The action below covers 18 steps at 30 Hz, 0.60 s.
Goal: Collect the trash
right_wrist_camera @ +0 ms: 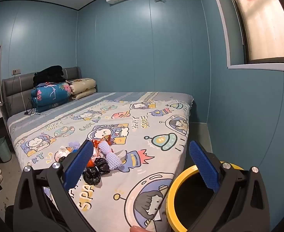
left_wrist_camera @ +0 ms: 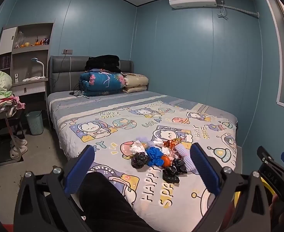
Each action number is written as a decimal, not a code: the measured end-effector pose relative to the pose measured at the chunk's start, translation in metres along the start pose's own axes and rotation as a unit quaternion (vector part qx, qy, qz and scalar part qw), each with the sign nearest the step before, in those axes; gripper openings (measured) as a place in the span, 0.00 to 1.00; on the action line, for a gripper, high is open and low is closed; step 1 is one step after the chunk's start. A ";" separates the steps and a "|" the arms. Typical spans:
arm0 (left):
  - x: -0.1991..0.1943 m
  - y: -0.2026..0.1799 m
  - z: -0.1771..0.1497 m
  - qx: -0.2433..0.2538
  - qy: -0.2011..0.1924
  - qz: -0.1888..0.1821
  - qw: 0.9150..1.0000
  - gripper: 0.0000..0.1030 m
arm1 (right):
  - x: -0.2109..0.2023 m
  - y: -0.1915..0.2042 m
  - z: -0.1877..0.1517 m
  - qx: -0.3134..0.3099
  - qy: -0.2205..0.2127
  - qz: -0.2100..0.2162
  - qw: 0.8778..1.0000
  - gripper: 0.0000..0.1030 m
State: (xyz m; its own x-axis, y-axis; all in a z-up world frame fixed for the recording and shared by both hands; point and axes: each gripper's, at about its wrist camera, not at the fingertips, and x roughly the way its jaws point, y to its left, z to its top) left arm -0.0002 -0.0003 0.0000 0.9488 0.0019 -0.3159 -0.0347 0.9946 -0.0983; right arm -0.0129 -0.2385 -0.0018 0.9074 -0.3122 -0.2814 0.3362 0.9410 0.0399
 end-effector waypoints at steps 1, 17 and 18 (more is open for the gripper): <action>0.000 0.000 0.000 0.001 -0.003 0.000 1.000 0.92 | 0.000 0.000 0.000 0.000 0.000 0.000 1.000 0.92; 0.003 0.001 0.001 -0.003 0.007 0.001 1.000 0.92 | 0.001 -0.001 0.002 0.003 0.001 0.002 1.000 0.92; 0.003 0.000 0.000 -0.001 0.007 0.000 1.000 0.92 | 0.001 -0.001 0.002 0.003 0.002 0.002 1.000 0.92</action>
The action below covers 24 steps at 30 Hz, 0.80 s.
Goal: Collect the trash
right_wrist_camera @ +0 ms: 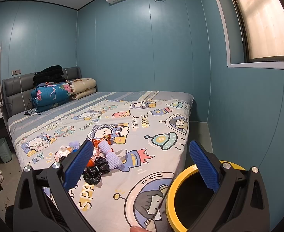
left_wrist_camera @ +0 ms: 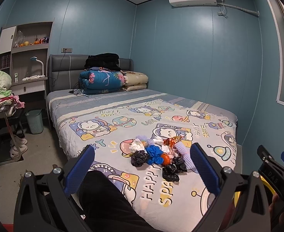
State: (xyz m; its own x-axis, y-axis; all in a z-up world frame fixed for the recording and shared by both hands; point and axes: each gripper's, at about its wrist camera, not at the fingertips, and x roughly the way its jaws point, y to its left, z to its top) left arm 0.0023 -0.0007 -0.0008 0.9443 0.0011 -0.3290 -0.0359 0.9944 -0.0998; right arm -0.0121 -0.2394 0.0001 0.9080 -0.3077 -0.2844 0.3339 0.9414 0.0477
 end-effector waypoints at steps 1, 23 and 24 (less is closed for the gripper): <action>-0.001 0.000 0.000 0.001 0.000 0.000 1.000 0.92 | 0.002 -0.002 -0.002 0.000 0.000 0.000 1.000 0.92; 0.001 0.000 -0.003 0.001 0.005 0.000 1.000 0.92 | 0.006 0.000 -0.004 0.001 0.005 0.003 1.000 0.92; 0.001 0.000 -0.003 0.001 0.005 0.000 1.000 0.92 | 0.006 0.000 -0.004 0.001 0.005 0.003 1.000 0.92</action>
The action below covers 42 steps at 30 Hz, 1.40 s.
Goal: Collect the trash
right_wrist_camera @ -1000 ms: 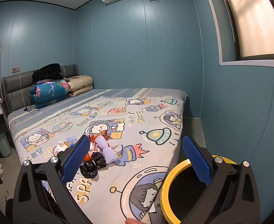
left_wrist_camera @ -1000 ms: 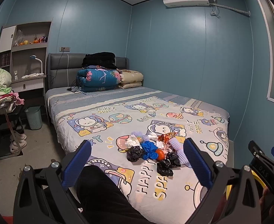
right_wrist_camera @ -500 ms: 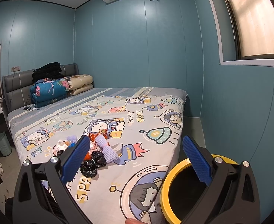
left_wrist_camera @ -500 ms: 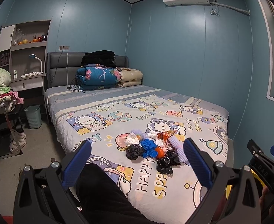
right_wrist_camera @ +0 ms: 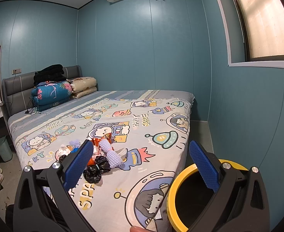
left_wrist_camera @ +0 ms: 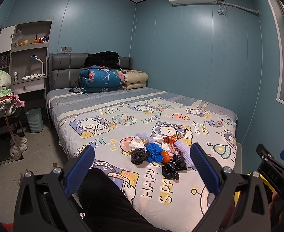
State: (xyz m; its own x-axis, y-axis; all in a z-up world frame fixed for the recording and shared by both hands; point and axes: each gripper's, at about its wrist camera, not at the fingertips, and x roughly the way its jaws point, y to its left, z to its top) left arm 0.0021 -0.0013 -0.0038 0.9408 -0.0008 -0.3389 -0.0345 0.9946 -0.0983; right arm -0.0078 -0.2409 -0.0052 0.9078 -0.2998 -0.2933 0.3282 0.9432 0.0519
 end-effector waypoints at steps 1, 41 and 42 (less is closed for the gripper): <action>0.000 0.000 0.000 0.000 0.000 0.000 1.000 0.92 | 0.000 0.000 0.000 0.000 0.000 0.000 1.000 0.92; 0.001 0.000 -0.009 0.001 0.013 0.003 1.000 0.92 | 0.003 0.001 -0.004 0.001 0.000 0.000 1.000 0.92; 0.001 0.000 -0.010 0.000 0.016 0.005 1.000 0.92 | 0.003 0.000 -0.004 0.001 0.001 -0.002 1.000 0.92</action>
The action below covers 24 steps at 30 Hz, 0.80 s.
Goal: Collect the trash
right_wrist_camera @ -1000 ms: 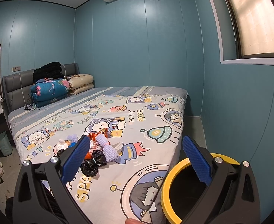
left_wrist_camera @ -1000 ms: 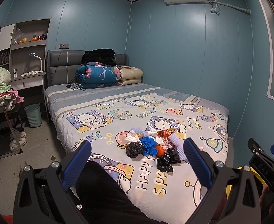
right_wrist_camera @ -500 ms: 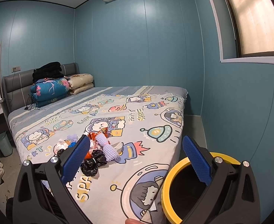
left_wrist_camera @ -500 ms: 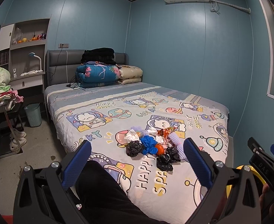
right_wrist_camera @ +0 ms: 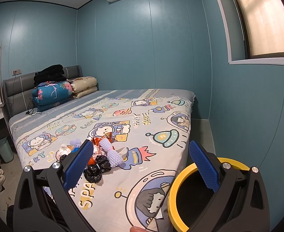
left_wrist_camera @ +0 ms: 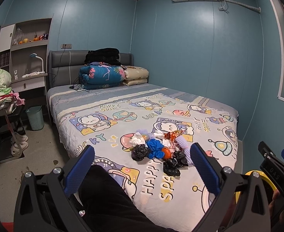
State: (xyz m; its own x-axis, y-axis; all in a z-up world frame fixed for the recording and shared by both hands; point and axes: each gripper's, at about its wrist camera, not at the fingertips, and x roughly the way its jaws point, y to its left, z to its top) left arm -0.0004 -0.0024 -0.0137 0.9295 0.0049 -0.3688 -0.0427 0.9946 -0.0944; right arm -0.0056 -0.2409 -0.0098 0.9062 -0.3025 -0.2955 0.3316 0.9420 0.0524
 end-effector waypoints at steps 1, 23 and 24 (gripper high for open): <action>0.004 0.000 0.001 0.000 0.004 0.001 1.000 0.92 | 0.001 -0.001 -0.001 0.001 0.001 -0.001 1.000 0.92; 0.164 0.027 0.005 0.038 0.164 -0.078 0.983 0.92 | 0.134 0.032 0.010 -0.097 0.083 0.047 0.991 0.92; 0.176 0.027 0.004 0.044 0.174 -0.077 0.981 0.92 | 0.145 0.038 0.009 -0.110 0.095 0.062 0.987 0.92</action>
State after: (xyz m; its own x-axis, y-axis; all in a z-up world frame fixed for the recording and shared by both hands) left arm 0.1632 0.0256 -0.0777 0.7409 -0.1669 -0.6505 0.1346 0.9859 -0.0996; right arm 0.1405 -0.2498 -0.0418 0.8636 -0.1688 -0.4750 0.1361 0.9853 -0.1028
